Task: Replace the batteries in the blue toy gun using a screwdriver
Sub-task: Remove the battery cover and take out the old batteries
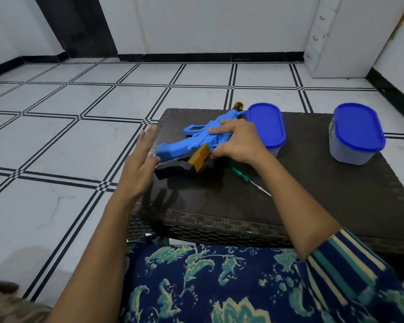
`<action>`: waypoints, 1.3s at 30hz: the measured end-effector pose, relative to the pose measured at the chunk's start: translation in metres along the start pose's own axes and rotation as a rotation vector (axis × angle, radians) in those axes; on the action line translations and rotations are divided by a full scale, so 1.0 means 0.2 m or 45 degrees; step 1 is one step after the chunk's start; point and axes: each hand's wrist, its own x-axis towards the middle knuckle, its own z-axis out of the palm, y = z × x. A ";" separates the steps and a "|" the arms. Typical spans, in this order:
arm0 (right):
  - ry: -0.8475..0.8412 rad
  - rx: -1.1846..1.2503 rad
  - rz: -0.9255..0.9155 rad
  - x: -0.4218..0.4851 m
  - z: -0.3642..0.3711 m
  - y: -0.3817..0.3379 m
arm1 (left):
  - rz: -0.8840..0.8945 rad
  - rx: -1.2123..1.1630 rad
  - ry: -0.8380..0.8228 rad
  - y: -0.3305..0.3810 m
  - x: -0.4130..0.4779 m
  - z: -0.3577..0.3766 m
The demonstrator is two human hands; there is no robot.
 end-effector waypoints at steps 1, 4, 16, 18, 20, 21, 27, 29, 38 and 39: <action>-0.001 -0.001 -0.002 0.00 0.00 0.00 | 0.085 0.104 -0.006 -0.01 0.00 0.01; -0.006 -0.020 -0.020 0.00 0.00 0.00 | 0.226 0.229 0.096 -0.02 0.01 0.02; -0.015 0.036 -0.038 0.01 0.00 0.01 | 0.070 0.273 -0.250 -0.07 0.02 0.00; -0.007 0.067 -0.034 0.01 0.01 0.02 | 0.101 0.254 -0.250 -0.07 0.02 -0.01; 0.003 0.080 -0.032 0.01 0.01 0.01 | 0.091 0.190 -0.200 -0.07 0.01 0.00; 0.012 0.091 -0.027 0.02 0.01 0.01 | 0.074 0.174 -0.149 -0.06 0.00 0.00; 0.093 0.069 -0.015 0.02 0.01 -0.01 | -0.002 0.210 0.025 -0.06 0.01 -0.01; 0.113 0.061 -0.009 0.03 0.00 -0.01 | -0.016 0.192 0.038 -0.05 0.01 0.00; 0.114 0.042 -0.051 0.07 0.01 -0.06 | 0.248 0.052 0.000 0.00 -0.04 -0.01; 0.112 0.042 -0.050 0.07 0.01 -0.07 | 0.332 0.134 0.040 0.01 -0.04 0.00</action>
